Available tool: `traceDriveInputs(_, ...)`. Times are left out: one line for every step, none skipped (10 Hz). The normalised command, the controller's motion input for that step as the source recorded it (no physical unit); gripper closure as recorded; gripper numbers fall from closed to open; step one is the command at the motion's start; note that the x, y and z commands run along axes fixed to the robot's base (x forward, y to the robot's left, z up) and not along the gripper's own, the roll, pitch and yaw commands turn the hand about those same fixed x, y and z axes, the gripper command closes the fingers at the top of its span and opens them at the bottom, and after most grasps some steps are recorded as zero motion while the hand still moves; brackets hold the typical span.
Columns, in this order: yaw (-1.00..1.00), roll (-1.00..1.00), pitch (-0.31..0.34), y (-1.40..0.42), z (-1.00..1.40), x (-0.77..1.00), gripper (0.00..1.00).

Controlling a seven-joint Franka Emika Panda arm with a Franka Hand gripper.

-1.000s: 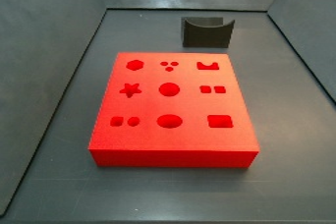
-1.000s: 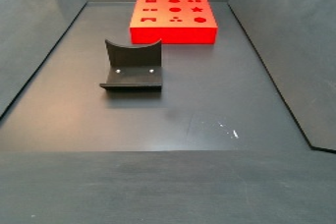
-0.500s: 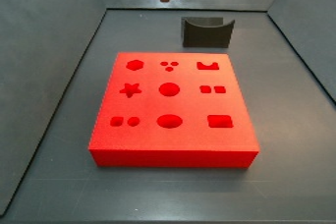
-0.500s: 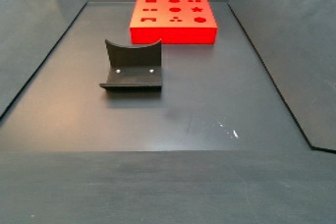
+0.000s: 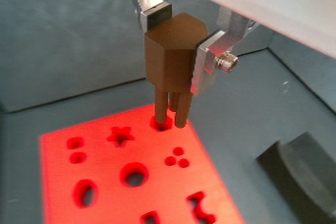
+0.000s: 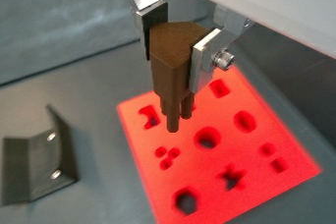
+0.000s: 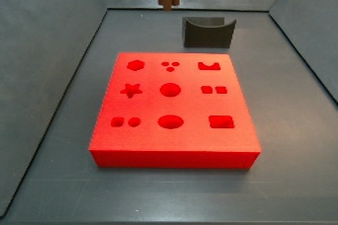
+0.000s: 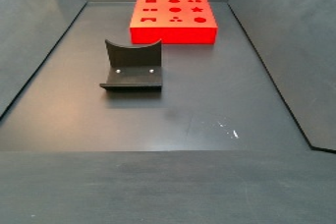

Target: Insert the 3 prong object.

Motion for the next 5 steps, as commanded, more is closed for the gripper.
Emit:
traceDriveInputs(0.01, 0.09, 0.000, 0.40, -0.43, -0.14, 1.00)
traceDriveInputs(0.00, -0.09, 0.031, 0.07, -0.31, -0.15, 1.00)
traceDriveInputs(0.04, -0.28, 0.000, 0.07, -0.50, -0.01, 1.00)
traceDriveInputs(0.25, -0.32, -0.074, 0.04, -0.47, 0.23, 1.00)
traceDriveInputs(0.32, -0.32, -0.153, 0.11, -0.44, 0.24, 1.00)
